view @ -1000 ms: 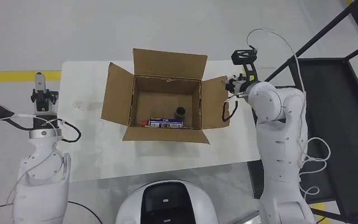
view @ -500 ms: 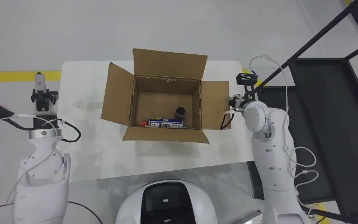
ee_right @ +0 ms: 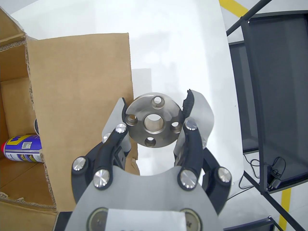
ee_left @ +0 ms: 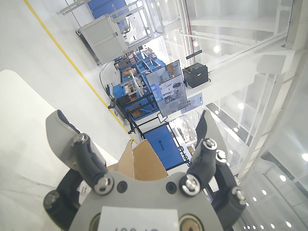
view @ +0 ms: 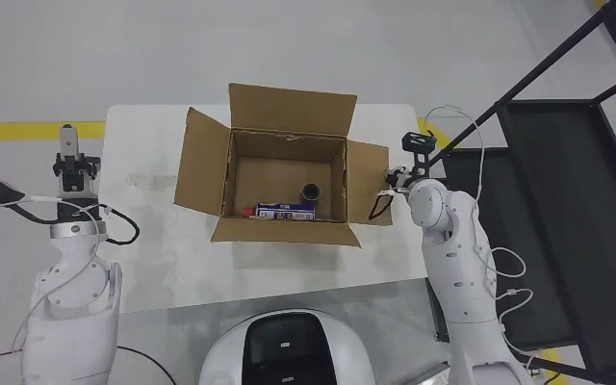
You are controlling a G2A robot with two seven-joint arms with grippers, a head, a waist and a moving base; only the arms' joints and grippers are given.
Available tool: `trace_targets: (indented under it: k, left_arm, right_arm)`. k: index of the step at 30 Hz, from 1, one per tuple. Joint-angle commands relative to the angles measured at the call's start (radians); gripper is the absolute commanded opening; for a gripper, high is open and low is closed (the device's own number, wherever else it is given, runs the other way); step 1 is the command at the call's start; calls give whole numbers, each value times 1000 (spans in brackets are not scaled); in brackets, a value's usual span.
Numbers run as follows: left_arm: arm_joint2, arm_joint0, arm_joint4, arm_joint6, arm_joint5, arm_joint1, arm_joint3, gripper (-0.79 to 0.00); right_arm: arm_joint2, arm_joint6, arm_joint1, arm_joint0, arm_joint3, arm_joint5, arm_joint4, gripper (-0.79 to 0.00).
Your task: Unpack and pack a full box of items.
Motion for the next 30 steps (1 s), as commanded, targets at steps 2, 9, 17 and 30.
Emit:
trace_targets:
  k: [2, 9, 17, 30]
  left_arm:
    - [0, 0, 0, 0, 0, 0, 0, 0]
    - [0, 0, 0, 0, 0, 0, 0, 0]
    - [0, 0, 0, 0, 0, 0, 0, 0]
    - [0, 0, 0, 0, 0, 0, 0, 0]
  right_arm:
    - [0, 1, 0, 0, 0, 0, 0, -785]
    - [0, 1, 0, 0, 0, 0, 0, -785]
    - [0, 1, 0, 0, 0, 0, 0, -785]
    - [-14, -39, -1, -13, 13, -19, 7, -785]
